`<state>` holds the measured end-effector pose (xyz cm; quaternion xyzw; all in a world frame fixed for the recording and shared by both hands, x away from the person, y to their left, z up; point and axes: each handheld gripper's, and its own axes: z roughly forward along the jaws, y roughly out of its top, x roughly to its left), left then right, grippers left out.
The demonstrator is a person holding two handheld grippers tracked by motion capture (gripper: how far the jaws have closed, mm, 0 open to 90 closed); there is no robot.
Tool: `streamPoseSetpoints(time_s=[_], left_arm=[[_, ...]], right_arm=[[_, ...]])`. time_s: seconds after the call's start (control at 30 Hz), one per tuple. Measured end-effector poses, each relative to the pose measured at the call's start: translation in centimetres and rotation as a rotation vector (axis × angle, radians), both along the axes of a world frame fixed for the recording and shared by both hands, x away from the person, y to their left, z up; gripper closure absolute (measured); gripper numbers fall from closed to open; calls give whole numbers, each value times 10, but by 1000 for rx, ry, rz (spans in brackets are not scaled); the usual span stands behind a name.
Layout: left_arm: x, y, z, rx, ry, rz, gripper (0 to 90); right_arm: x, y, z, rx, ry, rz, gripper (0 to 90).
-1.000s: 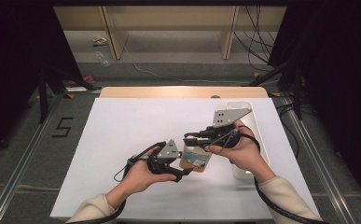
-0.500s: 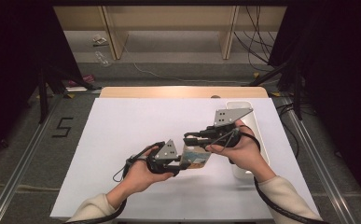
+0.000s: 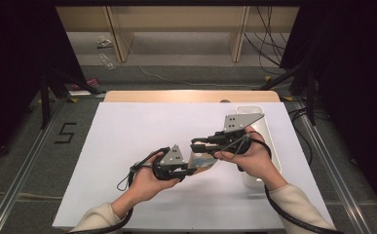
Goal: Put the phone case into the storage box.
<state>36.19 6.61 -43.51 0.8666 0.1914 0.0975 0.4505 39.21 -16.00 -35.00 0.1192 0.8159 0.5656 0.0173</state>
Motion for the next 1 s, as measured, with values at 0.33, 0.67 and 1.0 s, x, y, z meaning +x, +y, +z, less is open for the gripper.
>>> streamPoseSetpoints(time_s=[0.33,0.67,1.0], left_arm=[[0,2,4,13,-13,-4,797],[2,6,6,13,-4,32,797],[7,13,7,-12,22,121,797]], right_arm=[[1,0,-1,5,-52,-33,530],[5,-5,-2,86,-64,-119,309],[7,-11,-2,127,-66,-223,166]])
